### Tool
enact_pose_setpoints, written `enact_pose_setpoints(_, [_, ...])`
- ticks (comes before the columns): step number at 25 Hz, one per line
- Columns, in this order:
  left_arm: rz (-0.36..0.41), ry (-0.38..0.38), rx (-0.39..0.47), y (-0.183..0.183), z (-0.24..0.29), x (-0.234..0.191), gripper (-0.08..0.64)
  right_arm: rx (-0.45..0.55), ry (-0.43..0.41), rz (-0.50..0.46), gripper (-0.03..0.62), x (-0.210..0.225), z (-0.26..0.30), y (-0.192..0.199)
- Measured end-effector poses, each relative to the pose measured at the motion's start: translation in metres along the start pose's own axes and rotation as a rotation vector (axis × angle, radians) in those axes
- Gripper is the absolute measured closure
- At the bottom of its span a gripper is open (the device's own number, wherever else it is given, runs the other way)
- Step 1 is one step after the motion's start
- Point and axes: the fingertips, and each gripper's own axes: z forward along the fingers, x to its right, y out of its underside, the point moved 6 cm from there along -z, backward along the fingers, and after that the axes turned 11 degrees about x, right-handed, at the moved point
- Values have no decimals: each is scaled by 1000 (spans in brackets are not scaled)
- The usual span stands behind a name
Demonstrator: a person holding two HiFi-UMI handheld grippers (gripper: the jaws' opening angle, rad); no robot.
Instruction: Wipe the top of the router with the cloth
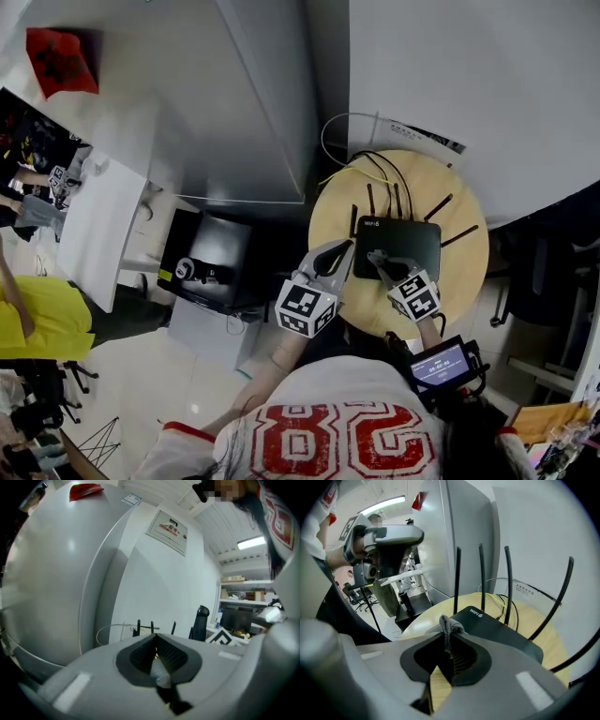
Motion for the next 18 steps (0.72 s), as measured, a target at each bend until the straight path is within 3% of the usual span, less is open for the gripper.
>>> enact_pose_setpoints(9, [17, -105, 4, -4, -22, -15, 555, -33, 97, -55, 554, 80, 12, -16])
enact_pose_setpoints(13, [21, -166, 8, -6, -33, -26, 555, -59, 111, -64, 554, 97, 22, -15])
enact_pose_setpoints(18, [24, -193, 15, -9, -38, -30, 555, -55, 96, -48, 554, 87, 21, -7])
